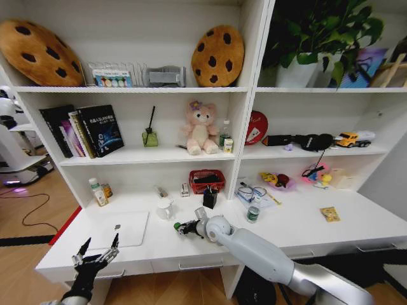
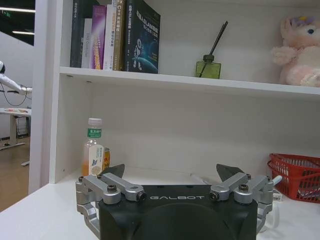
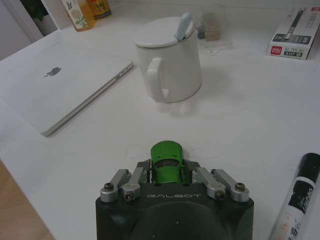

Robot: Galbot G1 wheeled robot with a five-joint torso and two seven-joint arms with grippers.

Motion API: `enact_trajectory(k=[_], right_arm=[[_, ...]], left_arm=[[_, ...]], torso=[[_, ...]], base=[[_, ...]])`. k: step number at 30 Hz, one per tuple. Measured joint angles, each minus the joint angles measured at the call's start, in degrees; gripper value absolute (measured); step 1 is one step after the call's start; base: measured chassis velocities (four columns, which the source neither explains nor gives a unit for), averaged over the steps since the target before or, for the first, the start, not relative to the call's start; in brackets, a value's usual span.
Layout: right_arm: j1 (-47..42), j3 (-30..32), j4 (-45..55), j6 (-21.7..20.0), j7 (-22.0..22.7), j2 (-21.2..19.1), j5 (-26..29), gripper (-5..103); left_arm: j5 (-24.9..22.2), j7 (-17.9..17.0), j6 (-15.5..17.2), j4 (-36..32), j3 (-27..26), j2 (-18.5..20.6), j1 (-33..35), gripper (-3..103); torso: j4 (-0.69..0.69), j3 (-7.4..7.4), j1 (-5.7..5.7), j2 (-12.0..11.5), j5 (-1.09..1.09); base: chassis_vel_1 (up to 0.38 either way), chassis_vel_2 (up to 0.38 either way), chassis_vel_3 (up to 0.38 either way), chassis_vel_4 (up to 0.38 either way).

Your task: Organize the objects on the table.

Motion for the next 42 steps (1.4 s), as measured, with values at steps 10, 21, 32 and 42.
enact_trajectory(k=[10,21,32,42], right_arm=[[-4.9,8.84,15.67,0.27,1.45,-6.14,-0.36,33],[-2.81,15.87,19.55,6.25,-2.31,-4.99,-6.24,33],[8.07,16.92,6.76,20.42,-7.41,5.06,-21.49,33],[23.68,16.0,-21.47,24.13,-5.46,21.72,-28.13,33]], left_arm=[[0.0,0.0,-0.01,0.0,0.0,0.0,0.0,100],[0.0,0.0,-0.01,0.0,0.0,0.0,0.0,100],[0.0,0.01,-0.01,0.0,0.0,0.0,0.0,100],[0.0,0.01,-0.01,0.0,0.0,0.0,-0.01,100]], torso=[[-0.04,-0.03,-0.01,0.01,0.0],[-0.03,-0.04,-0.01,0.03,0.0],[-0.03,-0.03,-0.01,0.03,0.01],[-0.03,-0.03,-0.01,0.03,-0.02]], base=[[0.0,0.0,0.0,0.0],[0.0,0.0,0.0,0.0],[0.0,0.0,0.0,0.0],[0.0,0.0,0.0,0.0]])
